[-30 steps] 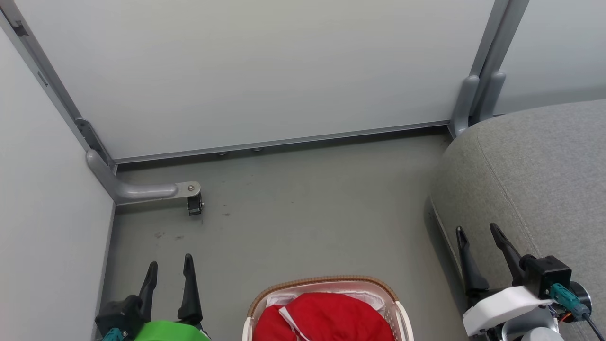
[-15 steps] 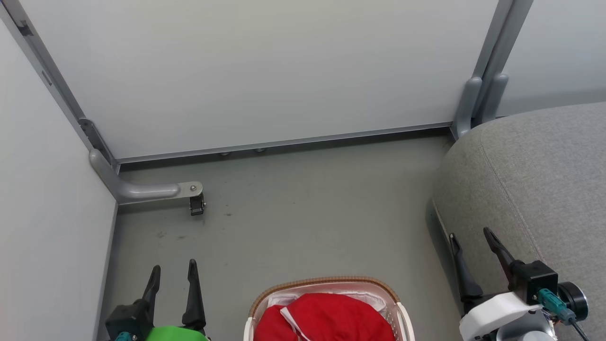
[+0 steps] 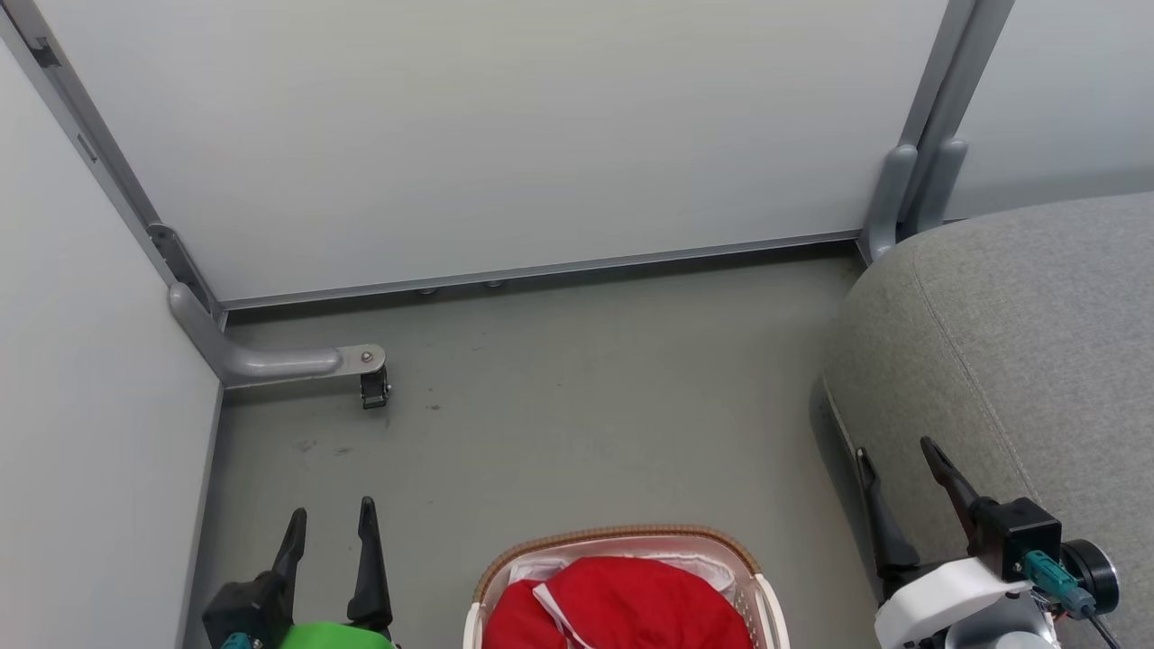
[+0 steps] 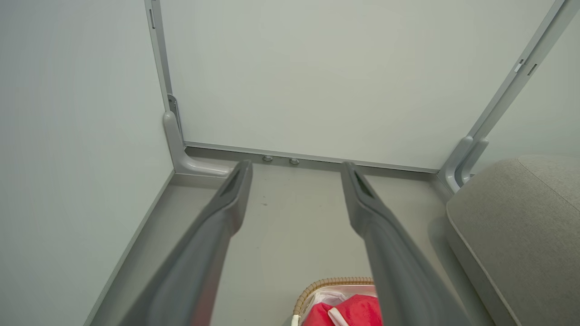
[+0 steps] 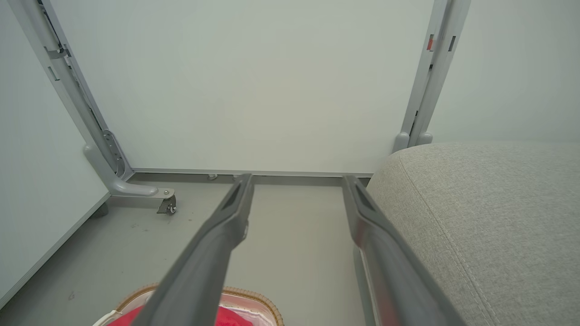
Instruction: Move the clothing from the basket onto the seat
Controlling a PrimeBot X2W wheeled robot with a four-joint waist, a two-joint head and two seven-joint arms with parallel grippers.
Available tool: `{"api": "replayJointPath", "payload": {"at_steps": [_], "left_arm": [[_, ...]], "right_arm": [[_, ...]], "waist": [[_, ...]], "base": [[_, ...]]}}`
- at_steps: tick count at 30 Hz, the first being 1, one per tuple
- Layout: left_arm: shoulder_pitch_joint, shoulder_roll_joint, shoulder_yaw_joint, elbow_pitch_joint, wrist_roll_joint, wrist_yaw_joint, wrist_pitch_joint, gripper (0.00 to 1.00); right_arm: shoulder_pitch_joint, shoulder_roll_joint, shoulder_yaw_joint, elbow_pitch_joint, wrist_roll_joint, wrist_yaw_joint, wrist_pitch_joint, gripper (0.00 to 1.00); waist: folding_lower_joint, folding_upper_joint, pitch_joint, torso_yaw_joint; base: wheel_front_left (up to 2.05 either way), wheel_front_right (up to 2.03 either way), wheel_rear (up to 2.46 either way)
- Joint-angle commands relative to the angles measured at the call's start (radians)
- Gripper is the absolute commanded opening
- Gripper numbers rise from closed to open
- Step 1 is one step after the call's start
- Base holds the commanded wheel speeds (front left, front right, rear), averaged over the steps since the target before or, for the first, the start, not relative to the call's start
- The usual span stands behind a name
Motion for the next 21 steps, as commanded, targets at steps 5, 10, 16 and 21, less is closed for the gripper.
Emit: {"api": "replayJointPath", "payload": {"at_steps": [5, 10, 16, 21], "left_arm": [[0.004, 0.007, 0.002, 0.002, 0.001, -0.001, -0.001, 1.0], [-0.002, 0.007, -0.001, 0.0, 0.001, -0.001, -0.001, 1.0], [-0.015, 0.007, -0.01, -0.004, 0.001, 0.0, -0.001, 1.0], [-0.032, 0.006, -0.031, 0.001, 0.014, -0.005, -0.001, 1.0]], "right_arm": [[-0.005, -0.006, -0.005, -0.002, 0.004, 0.0, -0.005, 1.0], [-0.01, -0.006, -0.009, -0.003, 0.003, 0.0, -0.005, 1.0], [-0.015, -0.006, -0.017, -0.006, -0.001, 0.0, -0.005, 1.0], [-0.021, -0.006, -0.026, -0.011, -0.003, 0.0, -0.005, 1.0]], "waist": [[0.0, 0.0, 0.005, -0.002], [0.0, 0.0, 0.011, -0.003], [0.0, 0.0, 0.019, -0.004], [0.0, 0.0, 0.034, -0.005]], "base": [[0.0, 0.0, 0.0], [0.0, 0.0, 0.0], [0.0, 0.0, 0.0], [0.0, 0.0, 0.0]]}}
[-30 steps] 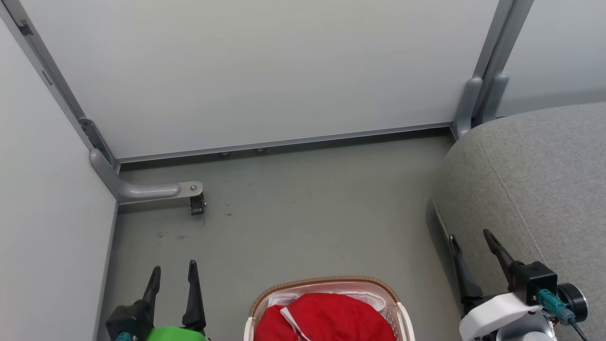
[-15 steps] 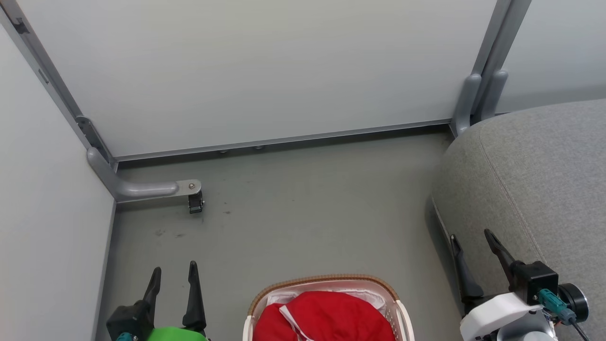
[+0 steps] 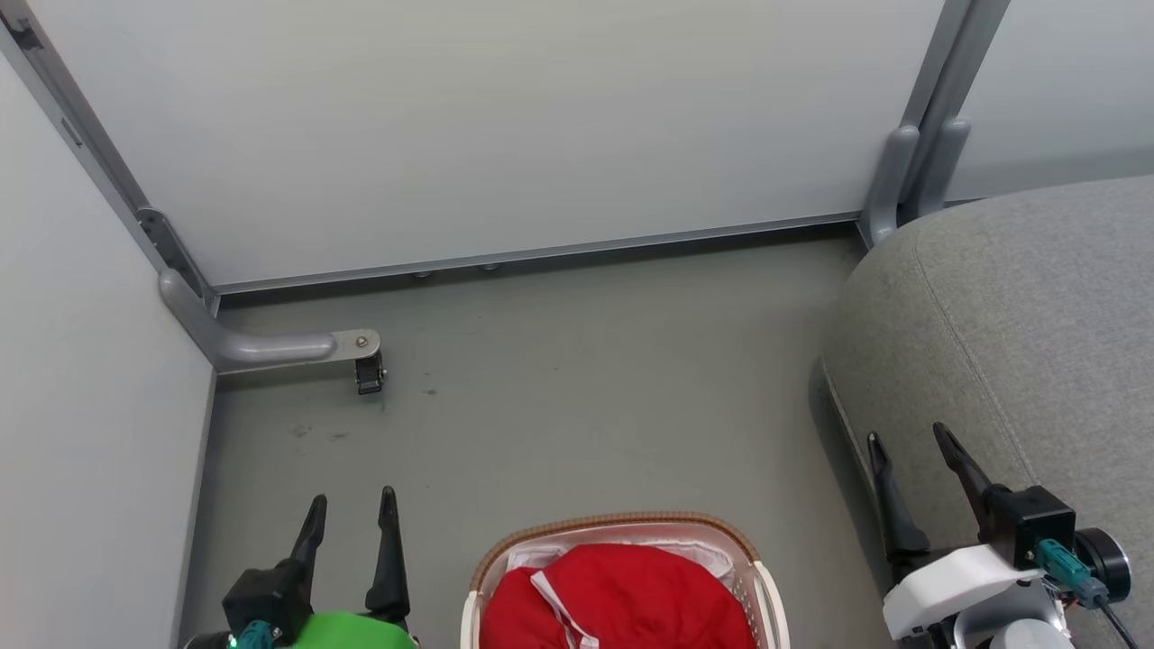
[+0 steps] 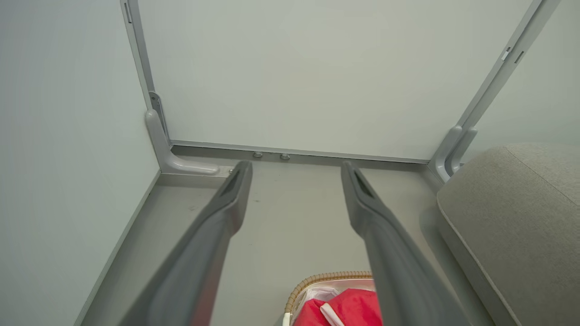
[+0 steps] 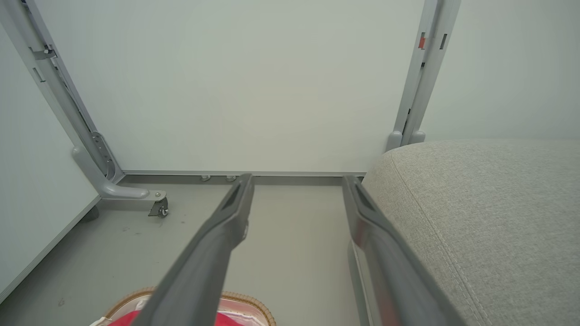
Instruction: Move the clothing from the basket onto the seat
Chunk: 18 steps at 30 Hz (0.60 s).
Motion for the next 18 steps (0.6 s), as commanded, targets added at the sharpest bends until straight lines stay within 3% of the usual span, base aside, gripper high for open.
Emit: {"api": "replayJointPath", "payload": {"at_steps": [1, 10, 18], "left_arm": [[-0.024, 0.006, -0.007, 0.003, 0.015, -0.003, -0.001, 1.0], [-0.131, 0.006, -0.068, 0.036, 0.076, -0.011, -0.001, 1.0], [-0.253, 0.006, -0.179, 0.194, 0.034, -0.023, 0.0, 1.0]], "right_arm": [[-0.008, -0.006, -0.005, -0.007, -0.003, 0.0, -0.005, 1.0], [-0.068, -0.006, -0.026, -0.039, -0.012, 0.0, -0.005, 1.0], [-0.134, -0.005, -0.048, -0.057, -0.02, 0.0, -0.005, 1.0]], "waist": [[0.0, -0.0001, 0.01, -0.001], [0.0, -0.0001, 0.12, -0.02], [0.0, -0.0001, 0.246, -0.042]], "base": [[0.0, 0.0, 0.0], [0.0, 0.0, 0.0], [0.0, 0.0, 0.0]]}}
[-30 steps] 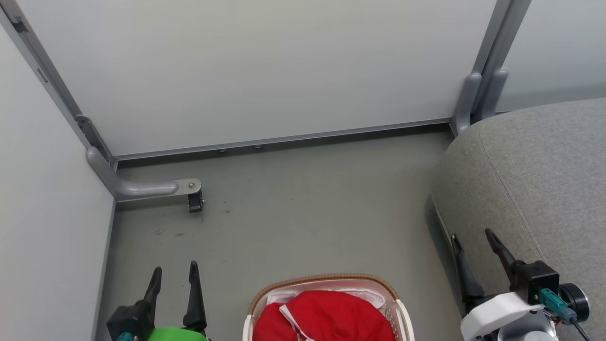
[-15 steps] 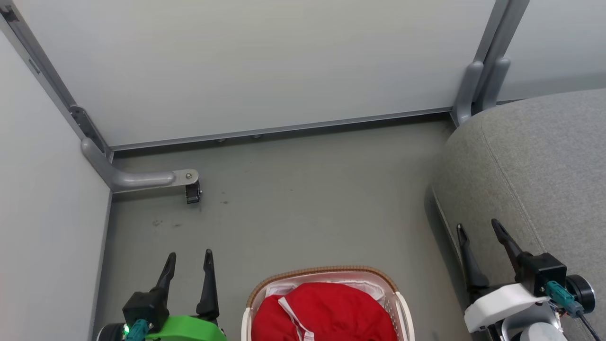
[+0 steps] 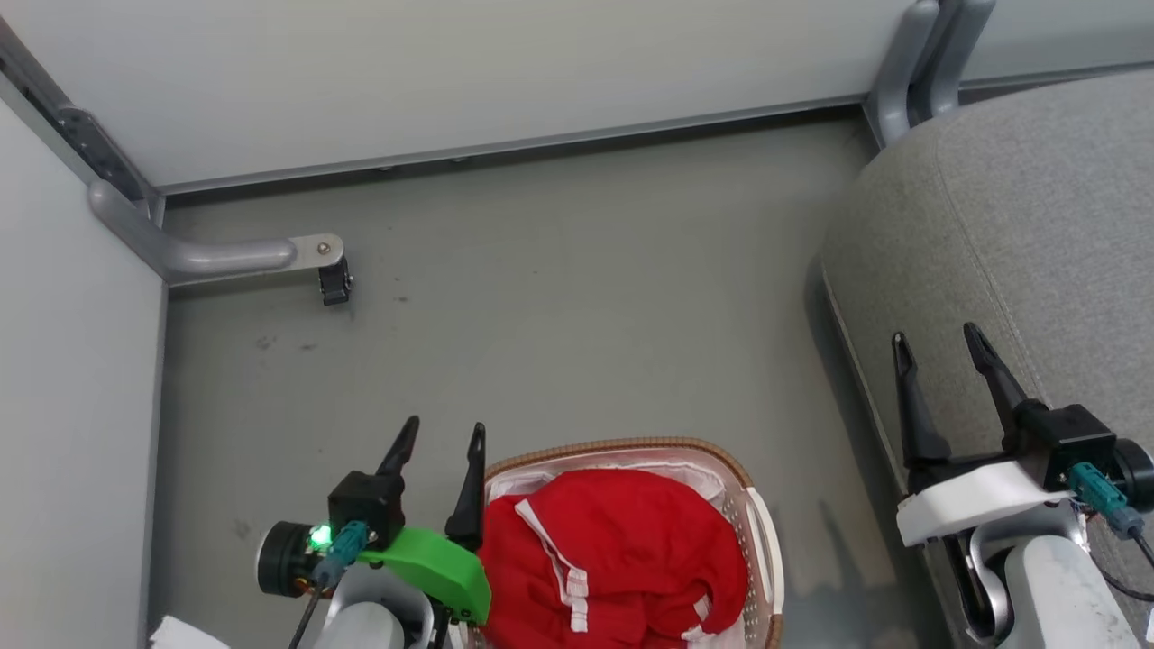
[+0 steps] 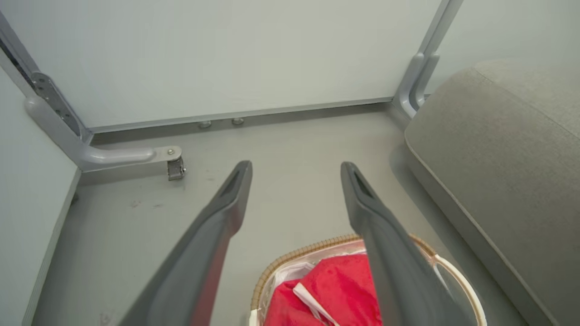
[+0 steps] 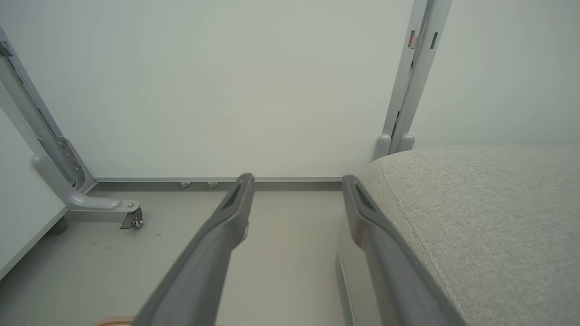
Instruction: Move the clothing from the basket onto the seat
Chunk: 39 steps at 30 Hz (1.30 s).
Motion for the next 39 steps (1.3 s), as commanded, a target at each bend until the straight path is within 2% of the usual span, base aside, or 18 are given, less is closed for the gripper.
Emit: {"api": "replayJointPath", "payload": {"at_steps": [1, 8, 22, 39], "left_arm": [[-0.03, 0.006, -0.022, 0.037, -0.014, -0.007, 0.0, 1.0], [-0.138, 0.006, -0.163, 0.239, -0.063, -0.02, 0.0, 1.0], [-0.321, 0.006, -0.387, 0.478, -0.134, -0.009, 0.0, 1.0], [-0.43, 0.006, -0.448, 0.656, -0.282, 0.026, 0.005, 1.0]], "right_arm": [[-0.022, -0.005, -0.006, -0.007, -0.005, 0.0, -0.005, 1.0], [-0.082, -0.004, -0.016, -0.025, -0.012, 0.0, -0.005, 1.0], [-0.181, -0.004, 0.002, -0.053, 0.018, 0.0, -0.005, 1.0], [-0.232, -0.004, 0.039, -0.059, 0.07, 0.0, -0.005, 1.0]], "waist": [[0.0, -0.0001, 0.086, -0.023], [0.0, -0.0001, 0.207, -0.047], [0.0, -0.0001, 0.426, -0.118], [0.0, -0.0001, 0.561, -0.187]], "base": [[0.0, 0.0, 0.0], [0.0, 0.0, 0.0], [0.0, 0.0, 0.0], [0.0, 0.0, 0.0]]}}
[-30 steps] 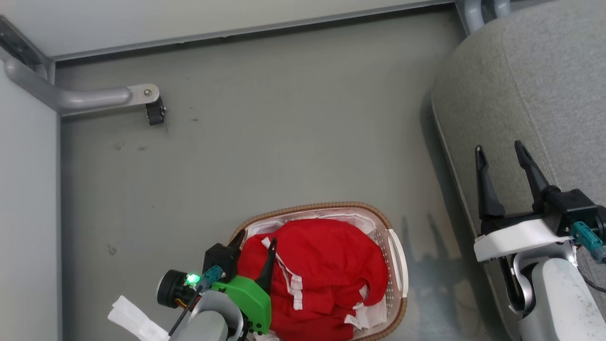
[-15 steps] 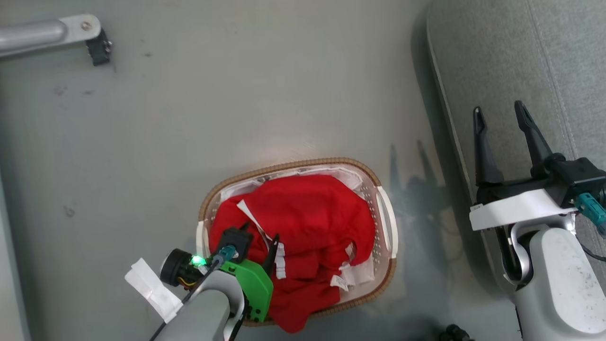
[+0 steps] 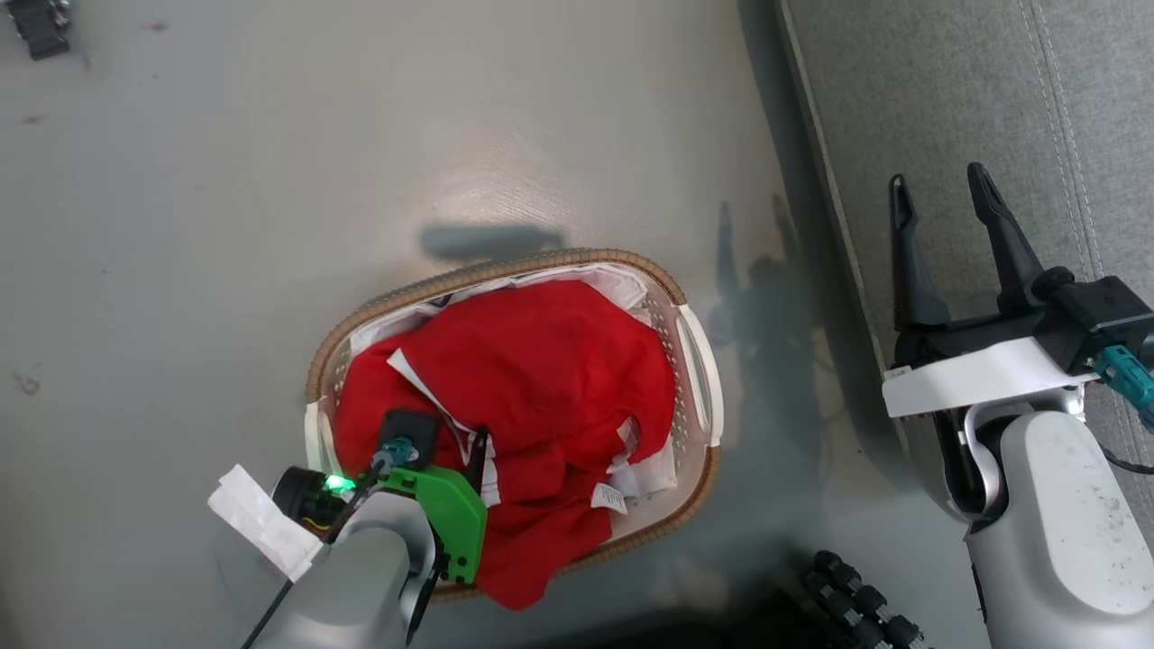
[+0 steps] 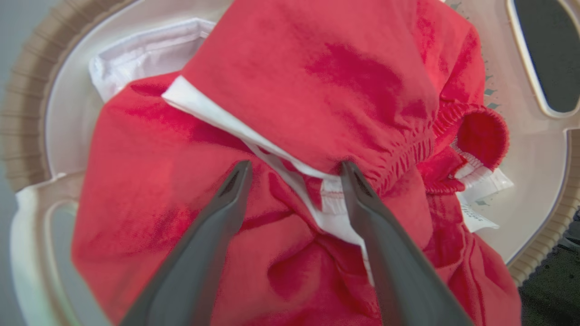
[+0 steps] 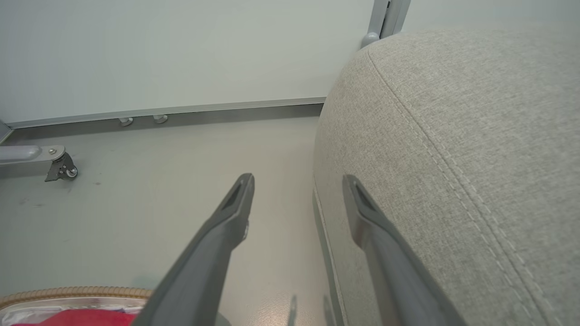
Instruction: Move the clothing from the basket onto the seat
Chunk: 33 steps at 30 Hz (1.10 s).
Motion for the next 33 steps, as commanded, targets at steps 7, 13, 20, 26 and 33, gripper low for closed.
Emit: {"api": "replayJointPath", "payload": {"at_steps": [7, 13, 20, 26, 33], "left_arm": [[-0.06, 0.007, -0.001, 0.038, -0.046, 0.009, -0.003, 1.0], [-0.088, 0.006, -0.006, 0.057, -0.078, 0.012, 0.019, 1.0], [-0.115, 0.006, -0.025, 0.029, -0.111, 0.001, 0.01, 1.0], [-0.139, 0.006, -0.048, 0.026, -0.124, 0.013, 0.004, 0.76], [-0.15, 0.006, -0.082, -0.001, -0.123, 0.001, -0.004, 0.0]], "right_arm": [[-0.028, -0.003, 0.006, 0.0, 0.023, -0.001, -0.005, 1.0], [-0.035, -0.003, 0.016, -0.002, 0.038, -0.001, -0.005, 1.0], [-0.036, -0.003, 0.021, -0.004, 0.049, -0.001, -0.005, 1.0], [-0.045, -0.003, 0.027, -0.005, 0.057, -0.001, -0.005, 1.0], [-0.042, -0.003, 0.016, 0.008, 0.052, -0.001, -0.005, 1.0]], "waist": [[-0.0002, -0.0001, 0.055, -0.032], [-0.0002, -0.0001, 0.072, -0.045], [-0.0002, -0.0001, 0.089, -0.052], [-0.0002, -0.0001, 0.102, -0.058], [-0.0002, -0.0001, 0.091, -0.051]], "base": [[0.0, 0.0, 0.0], [0.0, 0.0, 0.0], [0.0, 0.0, 0.0], [0.0, 0.0, 0.0], [0.0, 0.0, 0.0]]}}
